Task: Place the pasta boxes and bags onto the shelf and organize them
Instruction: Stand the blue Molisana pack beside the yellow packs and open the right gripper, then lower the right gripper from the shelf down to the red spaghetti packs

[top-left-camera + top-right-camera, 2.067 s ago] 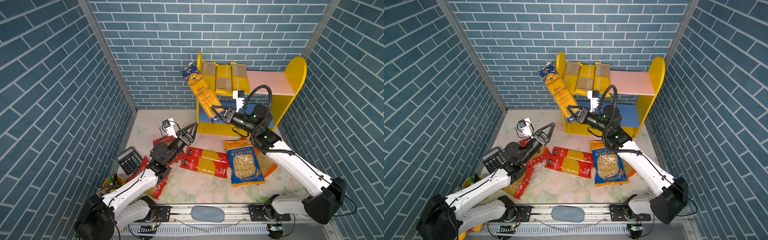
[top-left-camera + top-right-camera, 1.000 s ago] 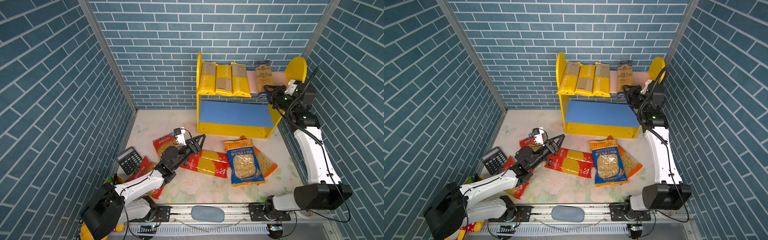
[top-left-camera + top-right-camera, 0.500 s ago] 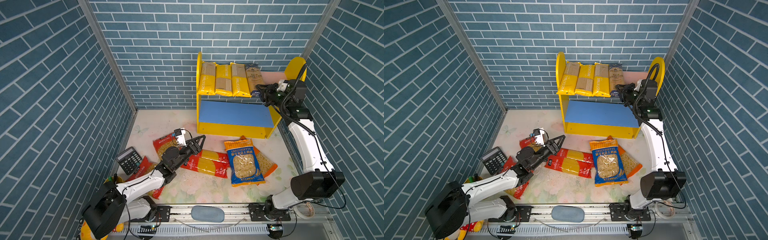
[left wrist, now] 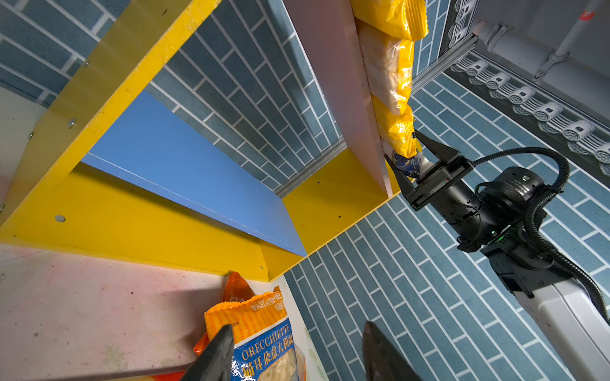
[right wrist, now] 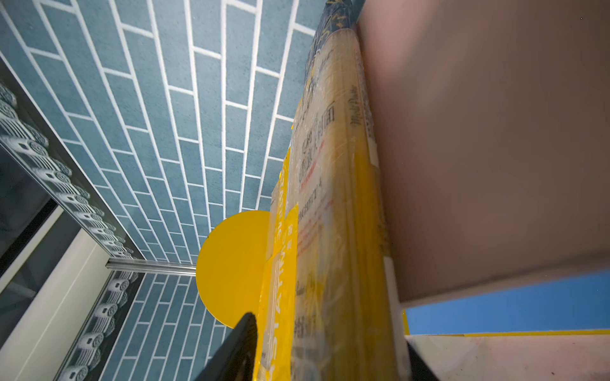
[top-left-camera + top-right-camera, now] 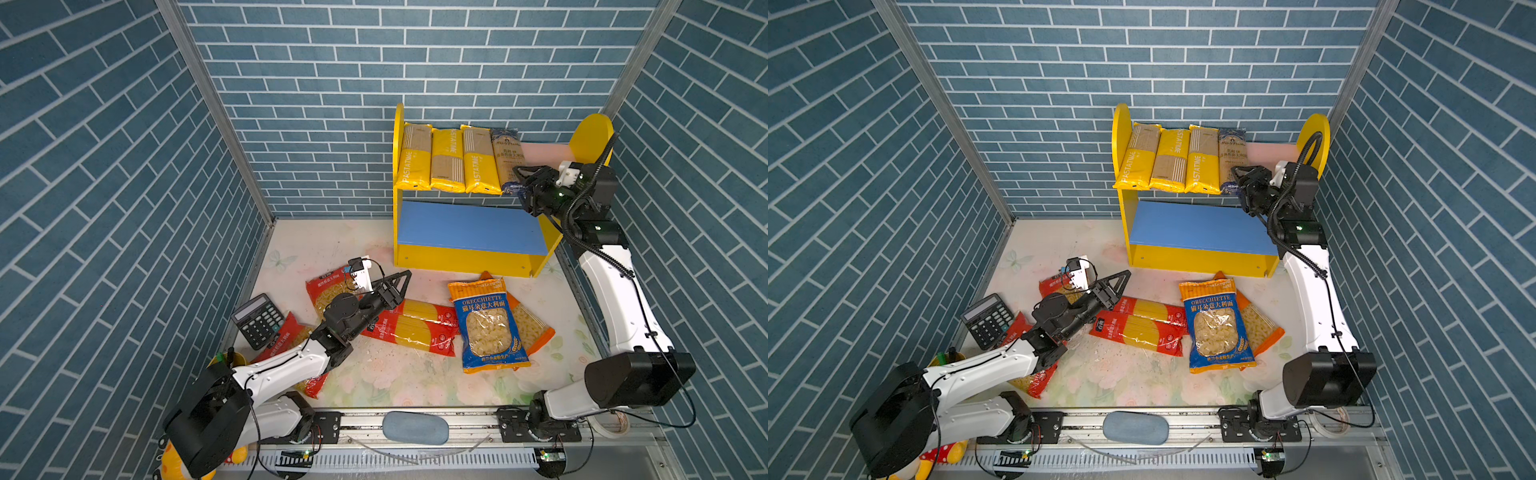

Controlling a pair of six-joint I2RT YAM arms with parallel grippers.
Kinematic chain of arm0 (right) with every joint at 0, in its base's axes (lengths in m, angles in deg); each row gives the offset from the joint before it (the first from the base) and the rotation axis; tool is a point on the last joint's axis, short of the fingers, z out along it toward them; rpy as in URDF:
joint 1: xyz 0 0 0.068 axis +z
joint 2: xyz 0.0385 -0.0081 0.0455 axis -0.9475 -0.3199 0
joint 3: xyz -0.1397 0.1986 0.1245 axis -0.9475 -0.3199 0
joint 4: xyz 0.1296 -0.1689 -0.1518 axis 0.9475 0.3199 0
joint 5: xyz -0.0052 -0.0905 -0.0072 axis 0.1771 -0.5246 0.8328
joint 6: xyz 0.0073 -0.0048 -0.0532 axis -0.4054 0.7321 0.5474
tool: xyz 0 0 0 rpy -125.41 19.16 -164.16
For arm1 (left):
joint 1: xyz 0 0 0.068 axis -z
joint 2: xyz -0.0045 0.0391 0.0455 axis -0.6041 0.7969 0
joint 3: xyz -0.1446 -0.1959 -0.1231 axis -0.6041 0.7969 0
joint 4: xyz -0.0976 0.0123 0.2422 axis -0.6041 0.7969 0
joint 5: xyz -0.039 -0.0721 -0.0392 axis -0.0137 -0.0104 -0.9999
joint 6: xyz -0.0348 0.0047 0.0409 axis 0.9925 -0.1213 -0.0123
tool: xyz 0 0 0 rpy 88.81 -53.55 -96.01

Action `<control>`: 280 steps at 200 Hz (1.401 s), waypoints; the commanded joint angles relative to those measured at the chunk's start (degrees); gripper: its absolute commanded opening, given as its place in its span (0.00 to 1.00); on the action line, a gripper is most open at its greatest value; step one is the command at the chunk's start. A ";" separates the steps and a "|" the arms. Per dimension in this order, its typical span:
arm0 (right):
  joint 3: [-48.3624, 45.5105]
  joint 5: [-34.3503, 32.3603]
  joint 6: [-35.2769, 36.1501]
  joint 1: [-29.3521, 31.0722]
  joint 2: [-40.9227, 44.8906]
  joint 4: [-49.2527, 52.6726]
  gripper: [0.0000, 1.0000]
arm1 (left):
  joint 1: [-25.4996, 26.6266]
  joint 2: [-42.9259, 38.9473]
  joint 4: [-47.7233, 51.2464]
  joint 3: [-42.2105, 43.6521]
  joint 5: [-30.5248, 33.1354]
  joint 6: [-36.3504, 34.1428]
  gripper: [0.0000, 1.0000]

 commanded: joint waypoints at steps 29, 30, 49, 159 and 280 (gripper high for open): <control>-7.24 5.09 3.92 -1.03 8.23 -2.21 0.62 | 0.37 1.93 -0.20 -0.42 -1.44 -1.08 0.62; -7.35 5.12 4.02 -1.09 8.33 -2.28 0.62 | 0.33 1.93 -0.25 -0.44 -1.49 -1.06 0.62; -8.21 6.47 5.06 -1.62 8.95 -1.63 0.62 | 0.31 2.66 -0.39 -0.98 -1.75 -1.37 0.62; -26.76 -1.47 15.88 11.88 19.69 3.12 0.51 | 1.45 -1.08 21.20 -2.93 1.38 -9.40 0.62; -41.30 -7.37 34.31 34.59 4.86 9.31 0.61 | 9.55 0.04 41.94 -1.33 4.62 -10.41 0.61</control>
